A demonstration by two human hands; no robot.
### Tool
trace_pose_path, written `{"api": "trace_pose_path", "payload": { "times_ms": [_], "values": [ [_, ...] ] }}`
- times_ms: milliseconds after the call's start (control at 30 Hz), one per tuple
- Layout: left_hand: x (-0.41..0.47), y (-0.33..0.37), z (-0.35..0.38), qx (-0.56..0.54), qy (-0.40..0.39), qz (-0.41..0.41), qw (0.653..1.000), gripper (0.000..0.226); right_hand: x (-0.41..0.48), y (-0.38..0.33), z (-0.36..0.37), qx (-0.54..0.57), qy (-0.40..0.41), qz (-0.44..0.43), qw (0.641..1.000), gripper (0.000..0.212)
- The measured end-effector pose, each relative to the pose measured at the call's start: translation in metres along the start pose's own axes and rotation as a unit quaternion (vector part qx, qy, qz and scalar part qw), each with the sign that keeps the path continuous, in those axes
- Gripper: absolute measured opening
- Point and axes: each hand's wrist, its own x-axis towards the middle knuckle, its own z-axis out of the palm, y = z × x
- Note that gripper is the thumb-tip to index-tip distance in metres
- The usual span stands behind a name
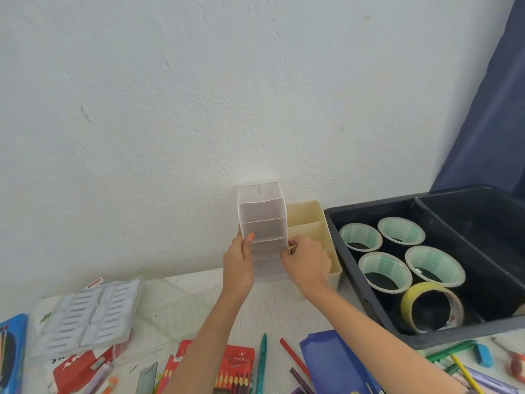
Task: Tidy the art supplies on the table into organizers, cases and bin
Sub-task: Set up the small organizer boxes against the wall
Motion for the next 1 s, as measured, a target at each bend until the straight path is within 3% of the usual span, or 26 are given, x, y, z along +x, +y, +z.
{"api": "trace_pose_path", "payload": {
  "times_ms": [167,233,300,433,667,1000],
  "values": [
    [0.000,0.005,-0.005,0.011,-0.034,-0.038,0.999,0.044,0.001,-0.001,-0.007,-0.015,-0.044,-0.003,0.999,0.030],
    [-0.005,0.009,-0.006,0.013,-0.064,-0.058,0.996,0.057,-0.001,0.000,-0.016,-0.010,-0.076,-0.011,0.997,0.039],
    [-0.018,0.018,-0.005,0.012,-0.031,-0.053,0.998,0.069,-0.006,0.000,-0.027,0.001,-0.088,-0.016,0.996,0.049],
    [-0.046,0.043,-0.001,0.005,0.107,-0.002,0.994,0.049,-0.018,0.001,-0.052,0.047,-0.059,-0.036,0.997,0.051],
    [-0.089,0.071,-0.005,-0.076,0.084,-0.008,0.994,0.017,-0.043,0.005,-0.086,0.163,-0.034,-0.109,0.980,0.033],
    [-0.145,0.093,0.007,-0.165,0.033,-0.047,0.985,0.012,-0.100,0.038,-0.128,0.222,-0.039,-0.138,0.964,0.017]
  ]
}}
